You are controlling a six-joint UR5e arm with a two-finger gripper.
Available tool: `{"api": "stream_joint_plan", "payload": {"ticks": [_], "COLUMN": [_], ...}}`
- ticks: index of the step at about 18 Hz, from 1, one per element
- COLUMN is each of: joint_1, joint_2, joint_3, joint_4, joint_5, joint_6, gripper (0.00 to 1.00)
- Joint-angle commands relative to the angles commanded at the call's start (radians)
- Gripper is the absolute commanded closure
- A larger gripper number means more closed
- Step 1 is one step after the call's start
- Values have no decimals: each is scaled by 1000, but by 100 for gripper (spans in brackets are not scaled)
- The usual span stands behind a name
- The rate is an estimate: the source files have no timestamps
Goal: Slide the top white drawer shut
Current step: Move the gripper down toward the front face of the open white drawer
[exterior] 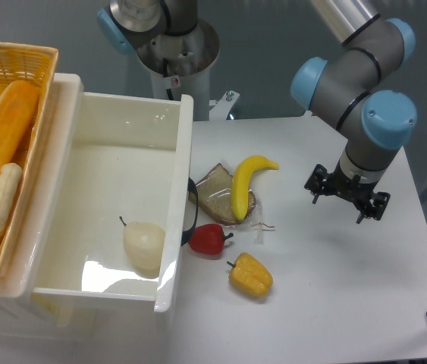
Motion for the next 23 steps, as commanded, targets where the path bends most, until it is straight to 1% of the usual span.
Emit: {"api": "stream_joint_plan", "payload": {"ticks": [3,6,8,10,12,14,17,20,22,23], "joint_1": [-2,-5,-18,-21,-34,-52,-90,-115,-138,-140], "joint_2": [3,9,12,26,43,43,43,41,38,37], "joint_3": [-5,-26,-29,-55,-75,-84,-104,-80,-71,-68], "joint_4": [0,2,5,6,6,2,3,3,3,3], "joint_5": [3,6,-1,-5,-5,-11,-9,-12,-20,-32], "joint_6": [0,-57,-63,-78,-142,-246,-293,-423,-471,-491], "gripper": [0,0,0,0,0,0,0,0,1,6]}}
